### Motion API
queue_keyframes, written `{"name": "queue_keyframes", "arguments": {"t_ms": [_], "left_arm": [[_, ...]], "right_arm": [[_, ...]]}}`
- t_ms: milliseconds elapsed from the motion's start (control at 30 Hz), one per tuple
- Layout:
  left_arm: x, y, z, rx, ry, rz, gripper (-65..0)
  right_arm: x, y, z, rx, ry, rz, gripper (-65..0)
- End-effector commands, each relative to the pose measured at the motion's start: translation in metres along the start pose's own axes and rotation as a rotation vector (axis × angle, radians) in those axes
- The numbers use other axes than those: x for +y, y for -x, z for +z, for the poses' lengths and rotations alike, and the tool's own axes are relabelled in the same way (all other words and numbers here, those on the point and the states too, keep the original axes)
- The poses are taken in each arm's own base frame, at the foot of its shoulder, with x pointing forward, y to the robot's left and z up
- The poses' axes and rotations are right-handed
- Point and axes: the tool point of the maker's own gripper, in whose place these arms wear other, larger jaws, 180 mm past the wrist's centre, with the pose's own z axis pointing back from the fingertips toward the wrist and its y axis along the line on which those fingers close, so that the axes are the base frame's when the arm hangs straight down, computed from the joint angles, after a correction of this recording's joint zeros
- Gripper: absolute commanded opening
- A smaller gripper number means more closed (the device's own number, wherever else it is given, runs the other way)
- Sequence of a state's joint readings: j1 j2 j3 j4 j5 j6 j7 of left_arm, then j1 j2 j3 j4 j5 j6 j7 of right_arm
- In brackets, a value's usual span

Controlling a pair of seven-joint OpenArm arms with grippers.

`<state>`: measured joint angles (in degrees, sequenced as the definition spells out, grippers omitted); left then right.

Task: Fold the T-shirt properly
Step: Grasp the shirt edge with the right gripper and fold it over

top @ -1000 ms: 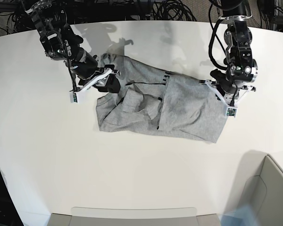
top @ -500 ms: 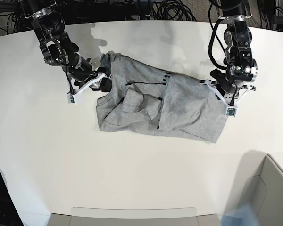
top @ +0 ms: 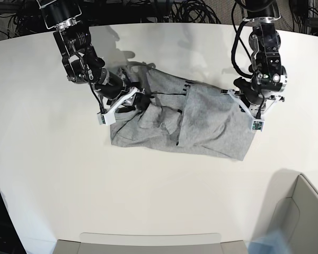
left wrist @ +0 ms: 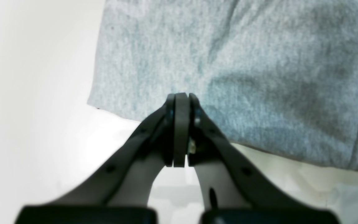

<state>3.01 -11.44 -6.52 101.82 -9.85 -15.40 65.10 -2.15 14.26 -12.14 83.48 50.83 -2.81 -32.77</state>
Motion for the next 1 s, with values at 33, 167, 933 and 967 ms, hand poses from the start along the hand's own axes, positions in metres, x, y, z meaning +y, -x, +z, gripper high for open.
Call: {"name": "queue_keyframes", "arguments": {"t_ms": [33,167,933,967], "left_arm": [[0.004,-0.012,0.004,-0.041,-0.011,-0.006,-65.0],[0.004,-0.012,0.004,-0.036,-0.012,-0.007,-65.0],[0.004,-0.013,0.005,-0.041,-0.013,-0.007,-65.0],[0.004,-0.013,0.005,-0.039,-0.013,-0.007,-65.0]], "right_arm": [[0.011,-0.018,-0.007,-0.045,-0.032,0.001,-40.8],[0.006,-0.019,-0.02,-0.025,-0.019,-0.009,-40.8],[-0.072,-0.018,-0.011,0.216,0.268,-0.025,-65.0],[-0.082,-0.028,-0.004,0.19,0.288,-0.041,-65.0]]}}
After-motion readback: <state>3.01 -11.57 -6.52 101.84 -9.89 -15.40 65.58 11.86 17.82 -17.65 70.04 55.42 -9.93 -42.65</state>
